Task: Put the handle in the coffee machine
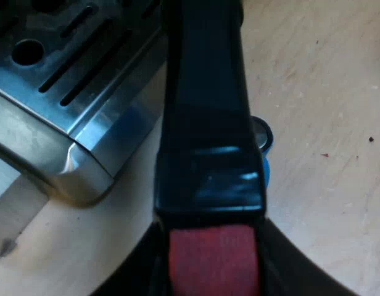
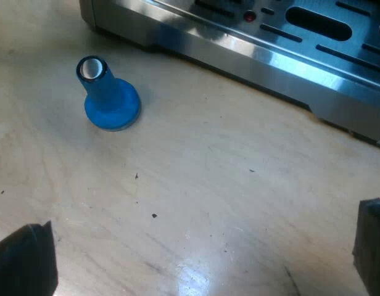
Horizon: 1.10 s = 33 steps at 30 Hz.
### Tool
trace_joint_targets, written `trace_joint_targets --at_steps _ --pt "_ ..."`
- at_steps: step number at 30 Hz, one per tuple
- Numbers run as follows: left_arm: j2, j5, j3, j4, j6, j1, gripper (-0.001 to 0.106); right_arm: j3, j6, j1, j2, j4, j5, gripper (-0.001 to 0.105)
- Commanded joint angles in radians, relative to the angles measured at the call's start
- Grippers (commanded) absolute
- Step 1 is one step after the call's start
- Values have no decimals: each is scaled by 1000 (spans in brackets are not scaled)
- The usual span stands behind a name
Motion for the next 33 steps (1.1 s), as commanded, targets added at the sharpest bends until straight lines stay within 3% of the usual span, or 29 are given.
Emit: trace_joint_targets --at_steps 1,10,17,20,25,29,33 --pt "29 57 -27 -25 36 1 0 -5 -4 3 -5 -1 20 105" --pt "164 58 -82 -25 129 4 0 1 -4 3 0 -18 20 105" --pt "220 63 -136 5 199 44 0 97 -4 3 0 -178 29 105" --pt "247 107 -151 6 218 66 0 133 -18 3 0 -263 86 105" --pt "290 133 -171 -2 237 76 0 205 -102 3 0 -467 211 105" --pt "305 133 -175 -17 237 76 0 263 -163 3 0 -627 244 105" --pt "309 133 -182 -28 237 76 0 335 -272 3 34 -868 282 105"
